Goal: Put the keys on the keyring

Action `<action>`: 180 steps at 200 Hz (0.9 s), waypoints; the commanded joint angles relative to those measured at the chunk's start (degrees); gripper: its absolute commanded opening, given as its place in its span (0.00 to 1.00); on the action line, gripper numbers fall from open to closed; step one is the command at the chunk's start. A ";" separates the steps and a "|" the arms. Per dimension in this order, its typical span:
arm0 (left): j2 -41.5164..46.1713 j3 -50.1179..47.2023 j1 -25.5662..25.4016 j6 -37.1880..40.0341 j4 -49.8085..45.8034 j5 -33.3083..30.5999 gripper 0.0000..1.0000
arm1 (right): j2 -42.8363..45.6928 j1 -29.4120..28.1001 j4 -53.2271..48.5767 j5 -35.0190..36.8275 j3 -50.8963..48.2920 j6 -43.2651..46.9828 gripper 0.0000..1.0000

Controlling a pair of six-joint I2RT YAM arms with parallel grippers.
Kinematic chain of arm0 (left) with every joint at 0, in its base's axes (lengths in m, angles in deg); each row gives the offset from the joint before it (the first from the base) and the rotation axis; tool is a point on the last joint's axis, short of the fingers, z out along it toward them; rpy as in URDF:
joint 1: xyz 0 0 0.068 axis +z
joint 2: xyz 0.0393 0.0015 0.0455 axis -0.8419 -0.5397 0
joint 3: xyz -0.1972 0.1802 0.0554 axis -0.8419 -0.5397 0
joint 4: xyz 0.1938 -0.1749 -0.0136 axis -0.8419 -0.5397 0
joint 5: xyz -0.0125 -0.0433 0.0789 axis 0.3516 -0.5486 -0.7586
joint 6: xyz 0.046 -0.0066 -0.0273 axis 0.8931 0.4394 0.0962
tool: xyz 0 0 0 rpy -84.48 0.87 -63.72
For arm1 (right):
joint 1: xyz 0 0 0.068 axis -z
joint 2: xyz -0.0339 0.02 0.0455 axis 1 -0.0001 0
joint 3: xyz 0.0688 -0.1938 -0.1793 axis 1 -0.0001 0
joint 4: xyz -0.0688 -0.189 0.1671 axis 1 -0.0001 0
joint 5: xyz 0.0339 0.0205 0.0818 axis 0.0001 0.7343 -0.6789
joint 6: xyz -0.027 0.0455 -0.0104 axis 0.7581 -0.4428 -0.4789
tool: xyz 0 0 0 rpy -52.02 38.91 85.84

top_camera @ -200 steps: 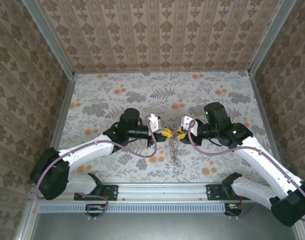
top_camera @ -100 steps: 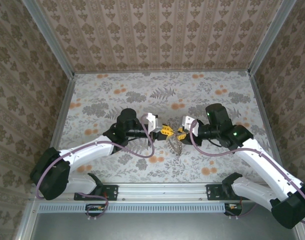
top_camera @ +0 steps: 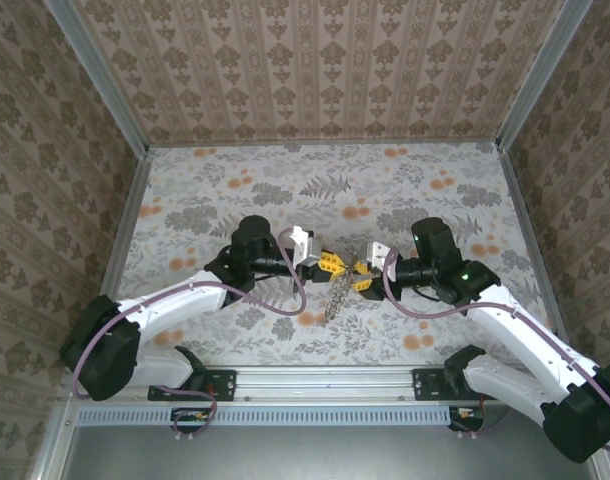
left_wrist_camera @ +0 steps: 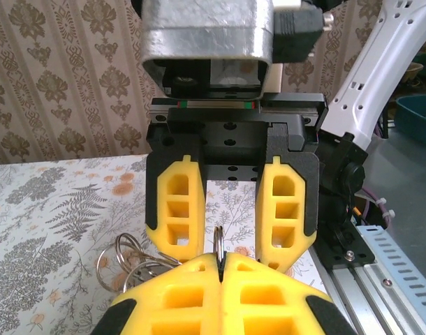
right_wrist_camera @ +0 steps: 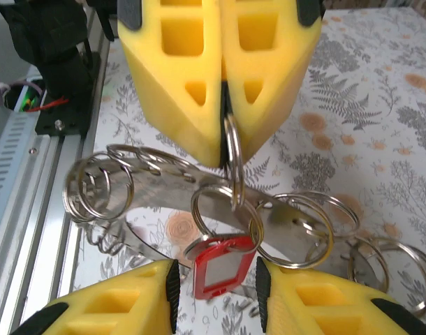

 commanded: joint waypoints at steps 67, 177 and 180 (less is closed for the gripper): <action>3.28 0.12 0.59 0.76 1.05 -2.92 0.00 | 1.60 -0.61 14.95 1.70 -5.91 -13.90 0.44; 3.11 -0.80 0.86 0.26 1.58 -5.67 0.00 | 2.51 -4.98 18.20 12.66 -7.56 -13.62 0.00; 3.16 -0.84 0.86 0.35 1.37 -5.81 0.00 | 2.67 -4.97 17.38 12.78 -7.35 -13.18 0.00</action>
